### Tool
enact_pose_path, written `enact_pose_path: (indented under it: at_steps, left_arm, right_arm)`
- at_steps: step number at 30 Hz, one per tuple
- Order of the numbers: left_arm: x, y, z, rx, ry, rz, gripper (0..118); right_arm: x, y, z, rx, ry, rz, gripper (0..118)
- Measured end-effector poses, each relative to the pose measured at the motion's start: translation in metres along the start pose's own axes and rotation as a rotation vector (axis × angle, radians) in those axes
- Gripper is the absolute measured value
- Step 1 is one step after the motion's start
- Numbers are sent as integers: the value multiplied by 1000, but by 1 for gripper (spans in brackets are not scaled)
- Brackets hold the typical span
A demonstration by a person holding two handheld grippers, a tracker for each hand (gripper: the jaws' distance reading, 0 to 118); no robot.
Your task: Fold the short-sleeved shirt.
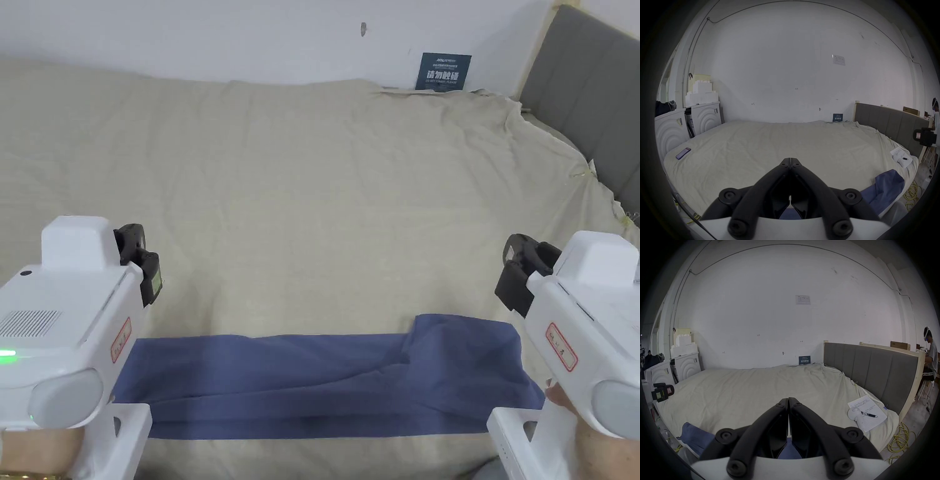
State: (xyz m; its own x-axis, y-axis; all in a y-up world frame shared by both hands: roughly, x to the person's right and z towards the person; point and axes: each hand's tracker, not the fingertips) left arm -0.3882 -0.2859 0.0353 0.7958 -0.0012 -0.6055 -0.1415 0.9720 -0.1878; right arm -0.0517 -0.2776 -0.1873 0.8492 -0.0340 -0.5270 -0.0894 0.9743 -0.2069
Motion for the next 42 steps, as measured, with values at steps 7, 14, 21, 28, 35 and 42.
enact_pose_path:
  at_steps: [7, 14, 21, 28, 35, 42]
  left_arm:
    - [1, -3, 0, -9, -17, -6, 0]
    - [-12, 3, -5, -42, -35, 48, 0]
    - [-76, 18, -26, -258, -130, 316, 0]
    - [-140, -4, -53, -465, -127, 373, 103]
    - [-171, -48, -69, -680, -212, 524, 115]
    - [-167, -91, -72, -828, -268, 554, 114]
  right_arm:
    - [-1, 1, 0, 0, 1, 0, 0]
    - [-1, 1, -1, -10, 11, -3, 0]
    - [1, 2, -1, -14, 5, 1, 0]
    - [-1, -3, -5, -39, 3, 10, 0]
    - [-4, -4, -9, -57, 1, -6, 0]
    - [-7, -7, -11, -79, -14, 6, 0]
